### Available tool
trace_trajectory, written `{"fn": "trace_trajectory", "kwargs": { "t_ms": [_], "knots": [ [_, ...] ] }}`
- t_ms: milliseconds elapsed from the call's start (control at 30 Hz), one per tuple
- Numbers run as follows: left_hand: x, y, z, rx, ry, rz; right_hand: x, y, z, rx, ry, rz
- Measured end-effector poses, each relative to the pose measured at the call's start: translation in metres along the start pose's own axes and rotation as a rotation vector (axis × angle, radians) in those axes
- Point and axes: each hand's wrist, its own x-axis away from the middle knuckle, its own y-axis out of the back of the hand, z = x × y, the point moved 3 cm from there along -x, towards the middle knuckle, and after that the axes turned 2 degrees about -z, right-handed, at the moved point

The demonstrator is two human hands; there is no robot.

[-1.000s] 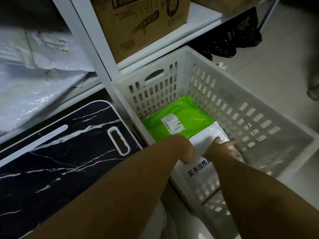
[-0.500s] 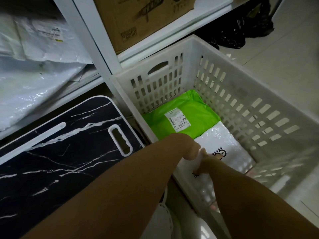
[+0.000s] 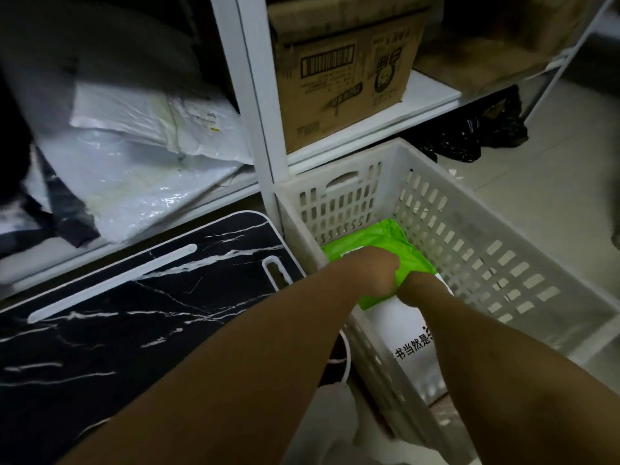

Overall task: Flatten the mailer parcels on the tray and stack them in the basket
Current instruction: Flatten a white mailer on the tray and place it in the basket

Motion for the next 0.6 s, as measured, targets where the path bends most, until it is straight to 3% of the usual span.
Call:
{"fn": "trace_trajectory", "kwargs": {
  "t_ms": [300, 600],
  "knots": [
    [0.114, 0.056, 0.064, 0.086, 0.210, -0.320, 0.076, 0.108, 0.113, -0.010, 0.126, -0.324],
    [0.238, 0.053, 0.191, 0.250, 0.581, -0.491, 0.156, 0.130, 0.286, 0.003, 0.585, -0.570]
  ]
}}
